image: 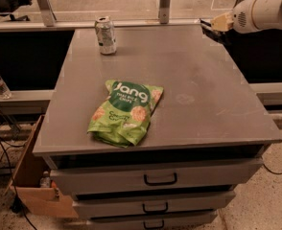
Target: Move rxbar blueberry near green rice chip bag
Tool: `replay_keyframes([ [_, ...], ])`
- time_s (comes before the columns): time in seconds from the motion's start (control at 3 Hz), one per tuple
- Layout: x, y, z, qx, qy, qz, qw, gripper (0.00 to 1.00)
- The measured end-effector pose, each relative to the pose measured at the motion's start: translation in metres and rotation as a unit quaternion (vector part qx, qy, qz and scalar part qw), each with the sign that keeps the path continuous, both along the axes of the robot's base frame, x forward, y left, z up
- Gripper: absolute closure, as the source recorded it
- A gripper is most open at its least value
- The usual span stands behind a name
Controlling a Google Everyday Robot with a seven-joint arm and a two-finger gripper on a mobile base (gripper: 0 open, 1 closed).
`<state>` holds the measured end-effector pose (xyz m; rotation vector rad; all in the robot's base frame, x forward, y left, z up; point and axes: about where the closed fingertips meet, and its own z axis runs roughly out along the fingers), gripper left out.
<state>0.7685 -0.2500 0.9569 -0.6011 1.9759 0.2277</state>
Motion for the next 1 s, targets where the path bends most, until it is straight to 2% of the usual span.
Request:
replay_keyframes([
  [0.33, -0.013, 0.008, -0.014, -0.018, 0.029, 0.03, 0.9989, 1.0],
  [0.67, -0.012, 0.008, -0.015, -0.017, 0.03, 0.03, 0.999, 1.0],
  [1.0, -0.016, 0.019, -0.018, -0.012, 0.038, 0.048, 0.9981, 1.0],
])
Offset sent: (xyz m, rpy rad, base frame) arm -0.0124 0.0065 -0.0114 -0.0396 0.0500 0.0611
